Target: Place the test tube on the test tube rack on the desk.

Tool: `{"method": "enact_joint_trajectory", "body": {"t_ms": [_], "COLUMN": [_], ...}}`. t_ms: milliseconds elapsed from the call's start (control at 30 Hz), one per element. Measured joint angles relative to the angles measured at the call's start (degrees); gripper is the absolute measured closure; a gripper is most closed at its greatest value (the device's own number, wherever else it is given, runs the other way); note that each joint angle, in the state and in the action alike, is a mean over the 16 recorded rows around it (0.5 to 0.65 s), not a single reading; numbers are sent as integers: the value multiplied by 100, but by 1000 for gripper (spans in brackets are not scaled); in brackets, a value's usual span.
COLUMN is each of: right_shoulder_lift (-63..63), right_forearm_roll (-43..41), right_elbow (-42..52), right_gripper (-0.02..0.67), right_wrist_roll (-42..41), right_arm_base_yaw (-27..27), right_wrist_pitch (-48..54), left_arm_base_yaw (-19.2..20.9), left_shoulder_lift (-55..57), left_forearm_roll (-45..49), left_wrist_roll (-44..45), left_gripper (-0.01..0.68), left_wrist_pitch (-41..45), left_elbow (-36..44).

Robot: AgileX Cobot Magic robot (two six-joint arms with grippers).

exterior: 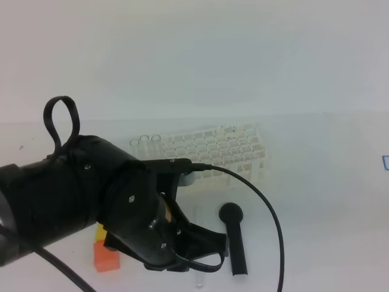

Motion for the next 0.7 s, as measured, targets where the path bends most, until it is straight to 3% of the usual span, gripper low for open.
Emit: {"method": "enact_joint_trajectory", "body": {"t_ms": [467, 700], "right_shoulder_lift": [0, 0], "right_forearm_roll": [363, 522], "right_elbow": [0, 0], "right_gripper": [650, 650], "right_wrist_roll": [42, 52], "right_arm_base_yaw": [0, 0], "right_wrist_pitch": [85, 366], "left_arm_base_yaw": [0, 0], "left_shoulder_lift": [835, 1565], "left_forearm_roll": [279, 486], "left_wrist_roll": [-139, -31], "left_gripper": [295, 254], "left_wrist_pitch": [238, 643], "left_elbow": [-520, -1173]}}
